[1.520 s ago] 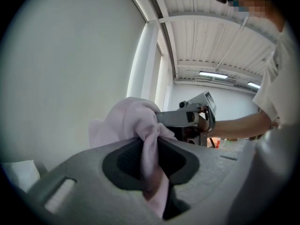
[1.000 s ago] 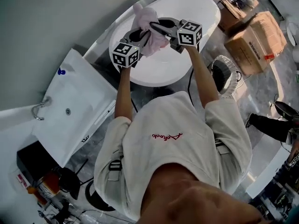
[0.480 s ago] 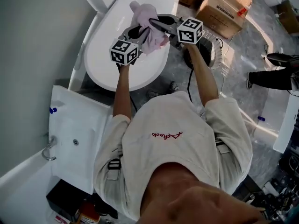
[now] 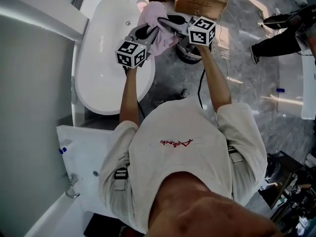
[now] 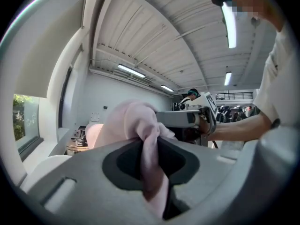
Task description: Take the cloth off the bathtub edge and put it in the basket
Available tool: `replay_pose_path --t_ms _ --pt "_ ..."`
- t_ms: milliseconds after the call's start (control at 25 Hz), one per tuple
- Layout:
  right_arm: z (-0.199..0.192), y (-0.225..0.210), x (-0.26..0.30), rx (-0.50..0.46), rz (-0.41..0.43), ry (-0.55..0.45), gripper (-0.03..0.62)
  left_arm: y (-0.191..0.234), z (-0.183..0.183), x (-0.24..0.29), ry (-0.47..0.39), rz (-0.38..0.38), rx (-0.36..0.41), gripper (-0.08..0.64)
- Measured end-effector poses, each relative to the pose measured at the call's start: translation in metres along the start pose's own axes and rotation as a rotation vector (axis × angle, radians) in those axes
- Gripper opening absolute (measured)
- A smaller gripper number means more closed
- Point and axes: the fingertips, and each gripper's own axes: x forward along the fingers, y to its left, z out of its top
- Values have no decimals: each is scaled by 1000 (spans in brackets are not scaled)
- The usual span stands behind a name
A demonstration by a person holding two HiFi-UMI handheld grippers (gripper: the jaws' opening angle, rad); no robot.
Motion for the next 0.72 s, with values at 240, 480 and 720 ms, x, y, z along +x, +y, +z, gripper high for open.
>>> replay_pose_path --t_ms 240,480,720 --pt "22 -46 -96 0 -113 -50 46 -56 18 89 14 -119 22 80" --pt "27 -72 -150 -1 -175 -71 45 -90 21 140 16 -187 15 80" --pt "27 -100 -206 13 -228 -89 46 -124 19 191 43 -230 27 80"
